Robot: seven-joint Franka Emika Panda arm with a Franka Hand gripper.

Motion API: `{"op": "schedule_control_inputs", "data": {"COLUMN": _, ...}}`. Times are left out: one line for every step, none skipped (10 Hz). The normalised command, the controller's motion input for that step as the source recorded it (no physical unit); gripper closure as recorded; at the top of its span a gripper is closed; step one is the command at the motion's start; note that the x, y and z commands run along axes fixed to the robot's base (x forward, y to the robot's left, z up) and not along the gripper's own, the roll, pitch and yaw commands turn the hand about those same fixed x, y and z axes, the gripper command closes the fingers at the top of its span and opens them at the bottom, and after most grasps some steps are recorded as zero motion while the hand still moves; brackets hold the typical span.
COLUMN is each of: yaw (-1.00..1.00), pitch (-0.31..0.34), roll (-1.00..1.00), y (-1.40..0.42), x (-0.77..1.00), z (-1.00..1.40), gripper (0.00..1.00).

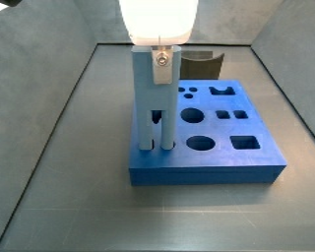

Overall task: Pick up the square-circle object. Move up. Place the square-circle object on the fixture. Regrasp the square-circle object. Move to above the board. Insert the square-circle object.
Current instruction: Insert the square-circle object.

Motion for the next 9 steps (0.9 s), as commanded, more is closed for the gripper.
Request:
{"op": "schedule_control_inputs", "data": {"yaw": 0.0, "pitch": 0.0, "roll": 0.0, "y": 0.0, "x": 0.05, "z": 0.0, "gripper": 1.0}}
{"op": "schedule_control_inputs", "data": {"yaw": -0.04, "pitch": 0.0, "roll": 0.03, "y": 0.13, "x": 0.05, "z": -0.05, "gripper": 1.0}}
{"op": "schedule_control_inputs", "data": {"yaw": -0.18, "pitch": 0.0, "roll": 0.08, "y": 0.16, "x": 0.0, "z": -0.07, "gripper": 1.0}}
{"op": "schedule_control_inputs", "data": {"yaw": -0.17, "pitch": 0.0, "roll": 0.07, "y": 0.14, "x": 0.0, "z": -0.06, "gripper": 1.0}}
{"op": "schedule_control_inputs", "data": {"yaw": -0.07, "pitch": -0.057, "roll": 0.04, "y": 0.0, "x": 0.0, "z": -0.09, "gripper": 1.0}}
{"op": "schedule_control_inputs", "data": {"yaw": 0.0, "pitch": -0.411, "roll": 0.19, "y": -0.14, "x": 0.0, "z": -0.47, "gripper": 1.0}}
{"op": "schedule_control_inputs", "data": {"yaw": -0.02, "pitch": -0.406, "roll": 0.13, "y": -0.18, "x": 0.0, "z": -0.63, "gripper": 1.0}}
{"op": "schedule_control_inputs", "data": {"yaw": -0.05, "pitch": -0.357, "roll": 0.19, "y": -0.18, "x": 0.0, "z": -0.66, "gripper": 1.0}}
{"op": "schedule_control_inputs", "data": {"yaw": -0.06, "pitch": -0.357, "roll": 0.2, "y": -0.16, "x": 0.0, "z": -0.65, "gripper": 1.0}}
